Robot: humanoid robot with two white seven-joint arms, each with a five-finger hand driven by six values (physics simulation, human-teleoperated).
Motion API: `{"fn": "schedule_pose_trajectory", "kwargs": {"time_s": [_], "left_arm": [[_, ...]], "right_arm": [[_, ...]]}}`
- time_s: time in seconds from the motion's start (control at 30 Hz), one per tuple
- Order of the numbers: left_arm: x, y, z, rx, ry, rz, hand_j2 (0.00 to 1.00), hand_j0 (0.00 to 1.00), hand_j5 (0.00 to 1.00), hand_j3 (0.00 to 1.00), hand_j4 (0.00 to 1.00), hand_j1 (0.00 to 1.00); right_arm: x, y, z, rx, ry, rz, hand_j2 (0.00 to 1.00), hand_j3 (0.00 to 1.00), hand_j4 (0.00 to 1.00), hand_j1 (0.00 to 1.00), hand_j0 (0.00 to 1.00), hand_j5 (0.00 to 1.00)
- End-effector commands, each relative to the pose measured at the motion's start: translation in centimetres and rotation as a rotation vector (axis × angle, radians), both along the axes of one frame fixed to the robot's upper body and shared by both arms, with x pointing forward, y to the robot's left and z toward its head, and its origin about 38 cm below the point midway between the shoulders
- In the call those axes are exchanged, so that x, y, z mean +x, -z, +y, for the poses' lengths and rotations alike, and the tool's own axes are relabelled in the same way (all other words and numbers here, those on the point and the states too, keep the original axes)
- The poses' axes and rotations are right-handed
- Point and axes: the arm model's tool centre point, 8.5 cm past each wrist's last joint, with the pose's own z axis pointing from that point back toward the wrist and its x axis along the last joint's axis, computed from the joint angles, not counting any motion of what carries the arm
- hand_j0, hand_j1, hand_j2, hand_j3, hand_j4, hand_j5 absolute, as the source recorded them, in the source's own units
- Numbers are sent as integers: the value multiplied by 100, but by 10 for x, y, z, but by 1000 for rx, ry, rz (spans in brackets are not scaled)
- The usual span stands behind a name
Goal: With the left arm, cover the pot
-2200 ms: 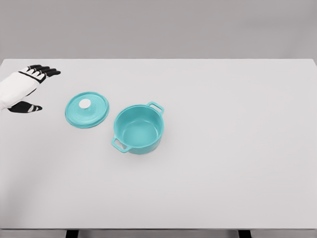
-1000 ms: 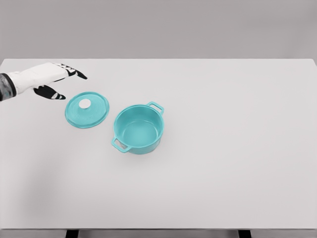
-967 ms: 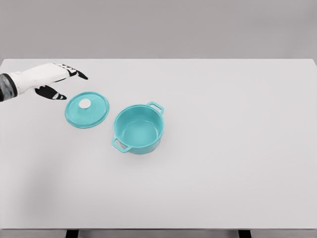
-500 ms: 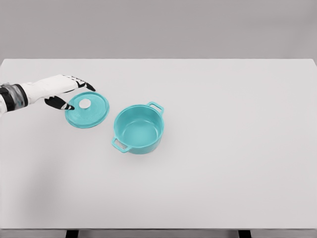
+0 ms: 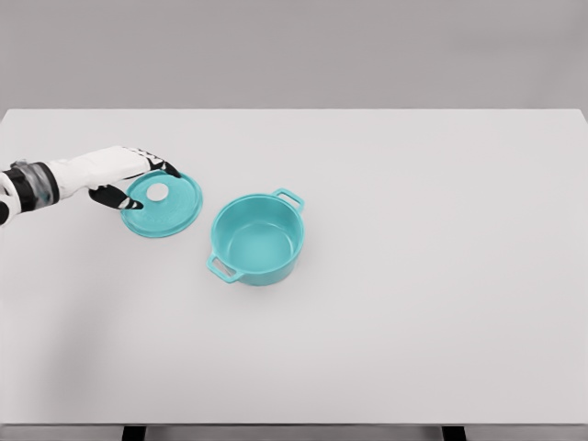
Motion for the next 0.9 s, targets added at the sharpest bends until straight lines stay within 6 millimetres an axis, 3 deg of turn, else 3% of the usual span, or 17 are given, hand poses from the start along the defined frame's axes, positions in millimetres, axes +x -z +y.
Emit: {"fn": "schedule_pose_trajectory", "kwargs": {"time_s": [0.0, 0.87], "left_arm": [[0, 0, -1, -7, 0, 1, 79, 79, 79, 79, 79, 79], [0, 12, -5, 19, 0, 22, 73, 73, 73, 73, 73, 73]], "right_arm": [[0, 0, 0, 0, 0, 0, 100, 100, 100, 100, 100, 100], [0, 0, 0, 0, 0, 0, 100, 100, 100, 100, 100, 100]]}}
